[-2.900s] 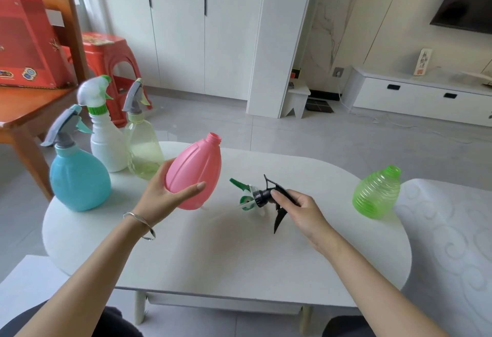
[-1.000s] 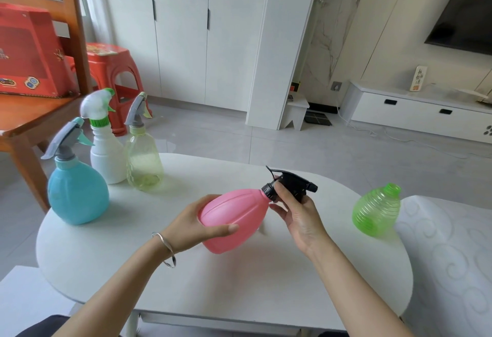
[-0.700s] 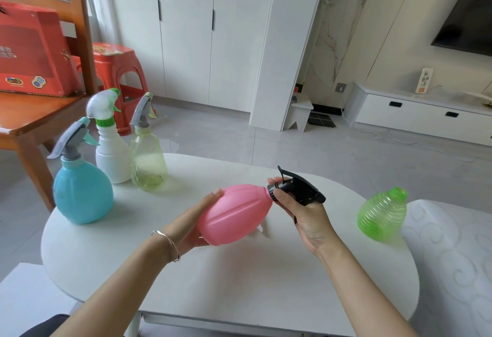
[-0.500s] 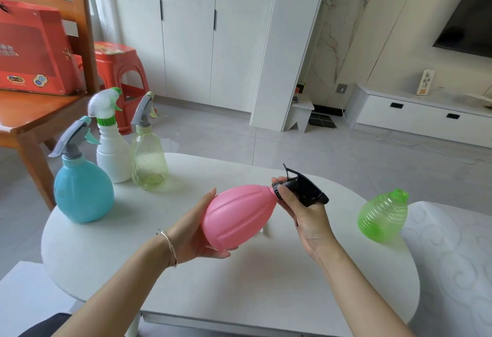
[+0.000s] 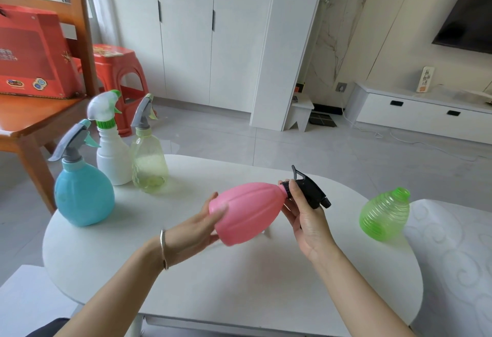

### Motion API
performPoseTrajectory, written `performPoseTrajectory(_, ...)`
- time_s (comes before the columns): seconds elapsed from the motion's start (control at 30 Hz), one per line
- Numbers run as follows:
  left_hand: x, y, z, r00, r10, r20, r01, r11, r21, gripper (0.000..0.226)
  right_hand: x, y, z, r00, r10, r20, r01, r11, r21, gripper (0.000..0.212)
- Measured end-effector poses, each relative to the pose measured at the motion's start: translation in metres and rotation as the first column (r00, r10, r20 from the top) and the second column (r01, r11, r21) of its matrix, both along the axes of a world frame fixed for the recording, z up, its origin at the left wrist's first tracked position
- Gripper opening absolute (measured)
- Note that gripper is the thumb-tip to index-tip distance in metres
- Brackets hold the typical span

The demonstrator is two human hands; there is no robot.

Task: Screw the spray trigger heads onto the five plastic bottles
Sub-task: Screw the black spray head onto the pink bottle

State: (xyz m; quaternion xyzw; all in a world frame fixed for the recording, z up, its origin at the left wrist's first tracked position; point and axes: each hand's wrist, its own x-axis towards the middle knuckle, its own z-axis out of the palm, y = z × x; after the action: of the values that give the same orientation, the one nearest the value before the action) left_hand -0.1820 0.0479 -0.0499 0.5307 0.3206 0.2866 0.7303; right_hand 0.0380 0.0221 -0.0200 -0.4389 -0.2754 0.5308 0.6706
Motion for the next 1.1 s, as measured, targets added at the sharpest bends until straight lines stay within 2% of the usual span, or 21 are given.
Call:
performPoseTrajectory(0.03,0.001,-0.002,0.002,0.997,-0.068,0.027,0.07,0.994,-0.083,0.08,0.0,0.0,0.0,1.0,-0.001,0.006,0.001,1.0,0.009,0.021)
performPoseTrajectory(0.07,0.002,-0.004,0.005,0.994,-0.103,0.043,0.109,0.982,-0.153,0.063,0.0,0.001,0.0,1.0,-0.002,0.025,0.002,1.0,0.016,0.022)
performPoseTrajectory(0.1,0.003,-0.004,0.002,0.996,-0.082,0.038,0.087,0.984,-0.156,0.06,0.001,0.001,0.001,0.999,-0.001,0.044,0.0,1.0,0.023,0.023)
performPoseTrajectory(0.13,0.004,-0.003,-0.001,0.999,-0.017,0.043,0.022,0.993,-0.117,0.071,0.001,0.001,0.002,0.999,-0.001,0.054,-0.001,1.0,0.03,0.024)
performPoseTrajectory(0.2,0.002,0.003,-0.006,0.994,0.082,0.067,-0.08,0.996,-0.033,0.109,0.002,0.001,0.003,0.999,-0.002,0.045,0.0,0.999,0.033,0.021)
performPoseTrajectory(0.23,0.002,0.005,-0.008,0.993,0.093,0.079,-0.093,0.996,0.009,0.109,0.002,0.001,0.002,0.999,0.002,0.042,-0.003,1.0,0.026,0.018)
performPoseTrajectory(0.27,0.0,0.003,-0.007,0.995,0.063,0.076,-0.066,0.997,0.033,0.098,0.001,0.0,0.002,0.999,0.007,0.044,-0.008,1.0,0.018,0.016)
performPoseTrajectory(0.33,-0.001,0.0,-0.001,0.997,-0.018,0.075,0.025,0.995,-0.094,0.082,-0.002,-0.001,0.001,0.998,0.017,0.055,-0.018,1.0,0.012,0.016)
performPoseTrajectory(0.37,0.0,-0.002,0.002,0.997,-0.043,0.071,0.054,0.988,-0.148,0.083,-0.002,0.0,0.001,0.998,0.019,0.062,-0.02,1.0,0.016,0.017)
performPoseTrajectory(0.4,0.002,-0.001,0.0,0.997,-0.037,0.072,0.047,0.99,-0.136,0.085,-0.001,0.0,0.002,0.998,0.017,0.063,-0.019,1.0,0.022,0.018)
performPoseTrajectory(0.5,0.003,0.002,-0.006,0.993,0.06,0.098,-0.059,0.998,-0.013,0.098,0.004,0.0,0.005,0.999,0.009,0.032,-0.01,1.0,0.027,0.018)
performPoseTrajectory(0.57,0.001,0.001,-0.006,0.994,-0.016,0.104,0.014,1.0,0.02,0.093,0.005,0.0,0.004,0.999,0.031,0.011,-0.032,0.999,0.024,0.021)
performPoseTrajectory(0.63,0.001,-0.004,0.002,0.991,-0.1,0.086,0.11,0.986,-0.122,0.082,0.004,-0.001,0.003,0.999,0.052,0.01,-0.052,0.998,0.019,0.026)
performPoseTrajectory(0.67,0.002,-0.006,0.002,0.991,-0.116,0.073,0.126,0.981,-0.147,0.074,0.005,-0.001,0.003,0.998,0.056,0.021,-0.056,0.998,0.021,0.026)
performPoseTrajectory(0.73,0.002,-0.005,-0.002,0.997,-0.073,0.019,0.074,0.995,-0.064,0.068,0.01,-0.002,0.007,0.998,0.057,0.041,-0.058,0.998,0.034,0.023)
performPoseTrajectory(0.8,0.0,-0.001,-0.006,0.999,0.011,0.045,-0.012,1.0,0.028,0.086,0.014,-0.002,0.011,0.998,0.047,0.03,-0.048,0.998,0.048,0.023)
performPoseTrajectory(0.83,0.001,0.0,-0.007,0.997,0.038,0.062,-0.039,0.999,0.008,0.093,0.014,-0.003,0.011,0.999,0.044,0.026,-0.045,0.998,0.049,0.025)
performPoseTrajectory(0.87,0.003,-0.001,-0.008,0.997,0.033,0.066,-0.032,0.999,-0.018,0.089,0.012,-0.003,0.01,0.999,0.041,0.028,-0.043,0.998,0.043,0.027)
performPoseTrajectory(0.93,0.009,-0.007,-0.004,0.999,-0.032,0.024,0.033,0.999,-0.04,0.068,0.006,-0.004,0.007,0.998,0.028,0.054,-0.029,0.999,0.026,0.028)
performPoseTrajectory(1.0,0.012,-0.01,-0.005,1.0,-0.017,-0.013,0.017,1.0,-0.007,0.061,0.001,-0.004,0.006,0.997,0.003,0.075,-0.005,1.0,0.016,0.026)
performPoseTrajectory(1.1,0.009,-0.005,-0.006,1.0,0.006,-0.003,-0.006,1.0,-0.013,0.074,0.002,-0.003,0.008,0.999,-0.03,0.026,0.03,0.999,0.024,0.022)
